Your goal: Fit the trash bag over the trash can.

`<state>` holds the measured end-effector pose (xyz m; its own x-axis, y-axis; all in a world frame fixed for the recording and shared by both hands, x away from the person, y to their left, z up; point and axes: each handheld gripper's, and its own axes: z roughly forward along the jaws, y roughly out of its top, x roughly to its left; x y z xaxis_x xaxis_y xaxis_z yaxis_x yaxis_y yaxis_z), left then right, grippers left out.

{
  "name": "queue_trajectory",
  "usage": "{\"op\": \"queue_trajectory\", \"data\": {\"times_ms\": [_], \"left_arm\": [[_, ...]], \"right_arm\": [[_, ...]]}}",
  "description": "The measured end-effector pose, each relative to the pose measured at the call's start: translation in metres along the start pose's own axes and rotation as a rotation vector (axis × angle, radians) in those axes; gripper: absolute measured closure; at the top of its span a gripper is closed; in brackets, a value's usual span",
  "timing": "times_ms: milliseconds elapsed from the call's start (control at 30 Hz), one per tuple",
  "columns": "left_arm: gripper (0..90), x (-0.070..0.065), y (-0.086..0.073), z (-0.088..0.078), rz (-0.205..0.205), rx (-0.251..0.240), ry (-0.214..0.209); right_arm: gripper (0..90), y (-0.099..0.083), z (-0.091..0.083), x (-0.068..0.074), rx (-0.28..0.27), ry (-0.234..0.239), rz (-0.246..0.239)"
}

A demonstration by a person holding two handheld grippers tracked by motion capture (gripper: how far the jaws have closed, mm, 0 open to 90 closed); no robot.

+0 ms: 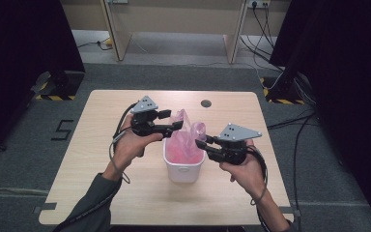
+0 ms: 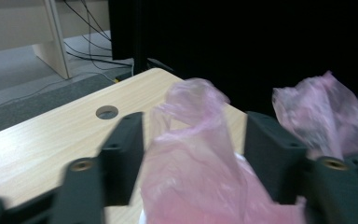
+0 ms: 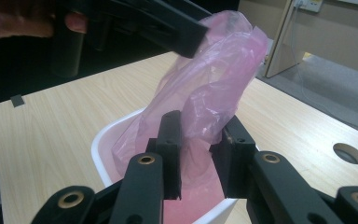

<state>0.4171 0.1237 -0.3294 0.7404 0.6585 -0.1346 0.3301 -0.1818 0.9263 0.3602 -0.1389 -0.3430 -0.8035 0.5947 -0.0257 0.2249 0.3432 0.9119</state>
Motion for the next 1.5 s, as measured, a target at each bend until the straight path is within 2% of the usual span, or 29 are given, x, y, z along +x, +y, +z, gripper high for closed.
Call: {"op": "queue_trajectory", "data": {"times_ms": [67, 133, 200, 267, 367, 433, 500, 533, 567, 600, 700, 800, 900, 1000, 1167, 1333, 1400, 1500], "left_arm": [[63.6, 0.0, -0.002, 0.005, 0.033, 0.028, -0.02], [77.2, 0.0, -0.007, 0.004, 0.032, 0.036, -0.035], [85.2, 0.001, -0.011, 0.001, 0.024, 0.037, -0.046], [87.7, 0.004, -0.027, -0.022, 0.004, 0.019, -0.054], [88.8, 0.004, -0.043, -0.047, -0.033, -0.011, -0.061], [89.0, 0.0, -0.055, -0.061, -0.039, -0.02, -0.066], [89.2, -0.007, -0.069, -0.07, -0.041, -0.011, -0.076], [89.2, -0.01, -0.077, -0.073, -0.045, -0.001, -0.09], [89.2, -0.014, -0.086, -0.075, -0.063, 0.009, -0.121], [89.1, -0.016, -0.091, -0.075, -0.07, 0.015, -0.13], [88.9, -0.023, -0.105, -0.075, -0.066, 0.037, -0.142], [88.8, -0.024, -0.115, -0.07, -0.087, 0.056, -0.158], [88.8, -0.023, -0.123, -0.063, -0.09, 0.074, -0.147], [88.8, -0.019, -0.128, -0.057, -0.093, 0.092, -0.136], [88.5, -0.004, -0.136, -0.043, -0.143, 0.104, -0.126], [87.4, 0.003, -0.14, -0.036, -0.155, 0.104, -0.117], [85.7, 0.003, -0.143, -0.034, -0.149, 0.116, -0.116], [73.6, 0.002, -0.142, -0.04, -0.135, 0.112, -0.118]], "right_arm": [[73.2, -0.001, -0.001, 0.0, 0.003, -0.002, 0.0], [73.5, -0.003, -0.002, -0.002, 0.006, -0.015, -0.003], [74.0, -0.006, -0.006, -0.005, -0.001, -0.038, 0.006], [74.6, -0.013, -0.01, -0.009, 0.001, -0.055, 0.022], [75.8, -0.025, -0.017, -0.013, 0.008, -0.074, 0.046], [77.7, -0.032, -0.02, -0.012, 0.008, -0.078, 0.064], [78.6, -0.037, -0.021, -0.008, 0.019, -0.071, 0.066], [79.0, -0.04, -0.021, -0.006, 0.025, -0.069, 0.064], [80.1, -0.043, -0.022, -0.004, 0.032, -0.065, 0.061], [80.9, -0.046, -0.023, -0.001, 0.038, -0.06, 0.063], [81.9, -0.054, -0.024, 0.004, 0.055, -0.049, 0.066], [82.6, -0.062, -0.024, 0.007, 0.074, -0.039, 0.077], [83.1, -0.071, -0.022, 0.008, 0.089, -0.033, 0.088], [83.4, -0.079, -0.016, 0.007, 0.105, -0.027, 0.1], [83.5, -0.088, -0.005, 0.003, 0.123, -0.031, 0.116], [83.3, -0.091, 0.003, 0.003, 0.141, -0.028, 0.111], [80.9, -0.092, 0.005, 0.003, 0.143, -0.026, 0.118], [68.5, -0.092, 0.001, 0.003, 0.147, -0.032, 0.12]]}}
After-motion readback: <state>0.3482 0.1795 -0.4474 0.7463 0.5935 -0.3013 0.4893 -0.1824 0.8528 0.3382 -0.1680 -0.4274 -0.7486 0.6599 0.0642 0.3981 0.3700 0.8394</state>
